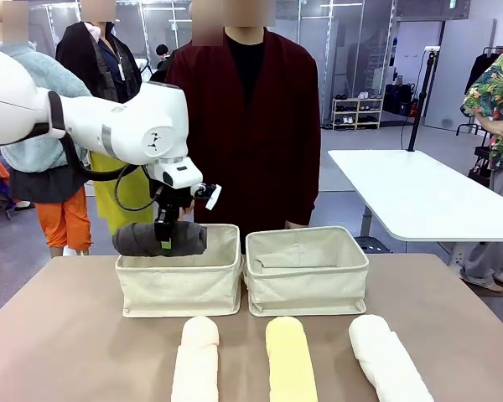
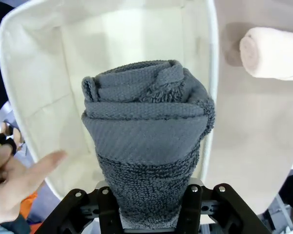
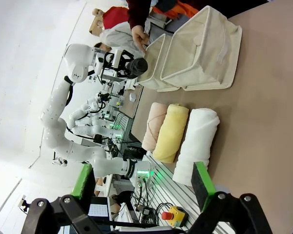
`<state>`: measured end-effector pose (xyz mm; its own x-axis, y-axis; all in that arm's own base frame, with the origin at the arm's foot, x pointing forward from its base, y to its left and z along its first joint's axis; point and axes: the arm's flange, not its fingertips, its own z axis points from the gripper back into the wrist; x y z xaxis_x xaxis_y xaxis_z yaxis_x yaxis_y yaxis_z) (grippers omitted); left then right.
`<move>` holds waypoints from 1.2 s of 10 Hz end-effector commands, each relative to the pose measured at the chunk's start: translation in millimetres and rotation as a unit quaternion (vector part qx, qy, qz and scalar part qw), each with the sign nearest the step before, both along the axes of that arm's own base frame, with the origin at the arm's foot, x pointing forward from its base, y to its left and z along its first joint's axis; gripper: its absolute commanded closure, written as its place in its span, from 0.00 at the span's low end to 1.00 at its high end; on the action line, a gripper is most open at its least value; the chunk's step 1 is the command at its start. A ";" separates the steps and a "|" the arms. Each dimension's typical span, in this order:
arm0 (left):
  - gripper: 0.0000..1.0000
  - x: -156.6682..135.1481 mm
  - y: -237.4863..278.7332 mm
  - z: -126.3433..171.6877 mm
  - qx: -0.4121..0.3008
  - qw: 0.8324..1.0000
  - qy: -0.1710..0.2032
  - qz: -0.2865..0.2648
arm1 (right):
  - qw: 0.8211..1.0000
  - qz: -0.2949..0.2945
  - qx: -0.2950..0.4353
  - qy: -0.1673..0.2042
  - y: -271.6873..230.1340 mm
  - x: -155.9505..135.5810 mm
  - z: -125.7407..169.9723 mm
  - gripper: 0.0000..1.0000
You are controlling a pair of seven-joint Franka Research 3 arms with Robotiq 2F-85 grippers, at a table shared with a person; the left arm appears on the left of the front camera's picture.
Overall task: Divide the towels into two baskets.
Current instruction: Pick up one hotel-folded towel and place it in the Fabric basket indicated by the person.
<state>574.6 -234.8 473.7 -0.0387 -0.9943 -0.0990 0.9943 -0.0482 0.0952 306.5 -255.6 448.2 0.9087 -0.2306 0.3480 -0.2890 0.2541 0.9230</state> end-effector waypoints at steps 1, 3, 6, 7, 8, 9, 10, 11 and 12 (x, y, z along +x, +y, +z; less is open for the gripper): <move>0.60 17.7 -4.4 -9.8 0.000 1.000 0.024 -0.008 | 1.000 0.000 0.004 -0.010 0.0 -2.5 3.2 0.00; 0.60 27.7 -12.3 -32.6 -0.007 0.999 0.041 -0.001 | 1.000 0.000 0.004 -0.010 0.0 -2.5 3.2 0.00; 0.45 34.1 -16.4 -54.4 -0.019 0.998 0.066 0.006 | 1.000 0.000 0.004 -0.010 0.0 -2.5 3.2 0.00; 0.33 34.3 -15.8 -54.4 -0.024 0.997 0.068 0.008 | 1.000 0.000 0.004 -0.010 0.0 -2.5 3.2 0.00; 0.15 33.5 -15.3 -52.8 -0.028 0.997 0.069 0.011 | 1.000 0.000 0.004 -0.010 0.0 -2.5 3.2 0.00; 0.03 32.3 -14.7 -51.8 -0.025 0.997 0.067 0.015 | 1.000 0.000 0.004 -0.010 0.0 -2.5 3.2 0.00; 0.00 30.8 -15.0 -50.4 -0.029 0.997 0.061 0.022 | 1.000 0.000 0.004 -0.010 0.0 -2.5 3.2 0.00; 0.00 27.2 -13.5 -48.9 -0.030 0.997 0.058 0.028 | 1.000 0.000 0.004 -0.010 0.0 -2.5 3.2 0.00; 0.00 23.2 -10.4 -46.2 -0.028 0.998 0.053 0.035 | 1.000 0.000 0.004 -0.010 0.0 -2.5 3.2 0.00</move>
